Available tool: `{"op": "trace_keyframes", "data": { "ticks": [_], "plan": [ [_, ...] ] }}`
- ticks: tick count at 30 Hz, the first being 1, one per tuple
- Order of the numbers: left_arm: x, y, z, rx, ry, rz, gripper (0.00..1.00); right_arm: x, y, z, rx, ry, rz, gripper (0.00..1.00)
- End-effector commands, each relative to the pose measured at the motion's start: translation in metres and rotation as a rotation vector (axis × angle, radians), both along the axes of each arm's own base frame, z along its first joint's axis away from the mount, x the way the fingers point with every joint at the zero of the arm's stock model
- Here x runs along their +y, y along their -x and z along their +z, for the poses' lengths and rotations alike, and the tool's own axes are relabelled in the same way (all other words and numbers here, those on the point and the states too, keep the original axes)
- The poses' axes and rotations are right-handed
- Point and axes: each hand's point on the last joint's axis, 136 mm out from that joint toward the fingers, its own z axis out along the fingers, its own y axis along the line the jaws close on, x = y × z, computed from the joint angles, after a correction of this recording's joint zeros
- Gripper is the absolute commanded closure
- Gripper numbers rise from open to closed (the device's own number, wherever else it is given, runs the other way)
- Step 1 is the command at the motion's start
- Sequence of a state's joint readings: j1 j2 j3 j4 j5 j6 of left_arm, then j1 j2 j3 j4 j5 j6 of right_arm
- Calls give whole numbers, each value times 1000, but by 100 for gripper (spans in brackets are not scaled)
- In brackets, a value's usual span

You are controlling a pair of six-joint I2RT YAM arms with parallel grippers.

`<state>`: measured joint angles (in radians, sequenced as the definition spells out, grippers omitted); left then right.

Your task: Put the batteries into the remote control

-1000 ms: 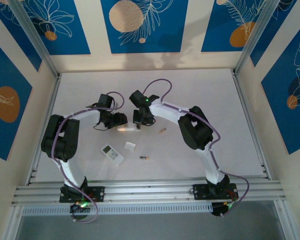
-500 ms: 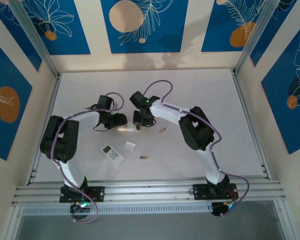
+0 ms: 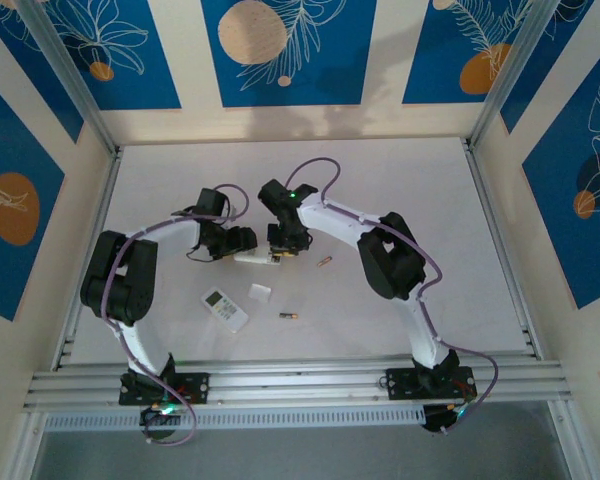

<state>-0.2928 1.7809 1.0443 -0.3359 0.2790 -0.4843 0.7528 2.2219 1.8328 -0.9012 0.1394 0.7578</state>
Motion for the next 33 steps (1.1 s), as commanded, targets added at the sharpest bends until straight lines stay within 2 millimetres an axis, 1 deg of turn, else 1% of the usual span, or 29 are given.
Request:
{"op": "trace_keyframes", "data": {
  "ticks": [1,2,4,6,7,9,11,13,14,17,20,23,25,27,30,33],
  "plan": [
    [5,9,13,16,-44,-21,26,-6,9,45,-43,-28,18,77],
    [6,10,17,8,-47,-21,24,-8,13,47,-41,-32,4,77],
    [10,12,32,-25,-55,-20,19,-11,23,53,-41,-56,-31,75],
    [12,17,46,-59,-55,-21,16,-17,30,60,-51,-83,-75,73],
    [11,22,56,-84,-52,-30,15,-24,33,64,-56,-95,-103,71],
    [7,35,69,-120,-79,-71,14,-38,35,70,-70,-109,-151,68],
    [0,55,73,-127,-135,-142,13,-53,34,74,-99,-119,-177,62],
    [-6,75,70,-106,-198,-206,12,-64,34,77,-123,-146,-180,49],
    [-8,86,66,-86,-231,-238,10,-66,33,79,-129,-178,-168,44],
    [-11,108,54,-43,-308,-308,6,-70,32,84,-139,-261,-167,33],
    [-26,125,41,6,-300,-356,0,-77,32,87,-144,-281,-179,30],
    [-40,138,29,45,-305,-401,0,-81,31,87,-143,-273,-187,29],
    [-44,142,17,59,-340,-422,0,-83,31,86,-143,-269,-186,28],
    [-43,142,6,72,-383,-425,0,-83,32,86,-143,-269,-185,27],
    [-40,135,-6,64,-434,-420,0,-84,32,85,-140,-265,-187,27],
    [-44,128,-14,53,-441,-424,5,-87,32,84,-136,-254,-193,27]
  ]
}}
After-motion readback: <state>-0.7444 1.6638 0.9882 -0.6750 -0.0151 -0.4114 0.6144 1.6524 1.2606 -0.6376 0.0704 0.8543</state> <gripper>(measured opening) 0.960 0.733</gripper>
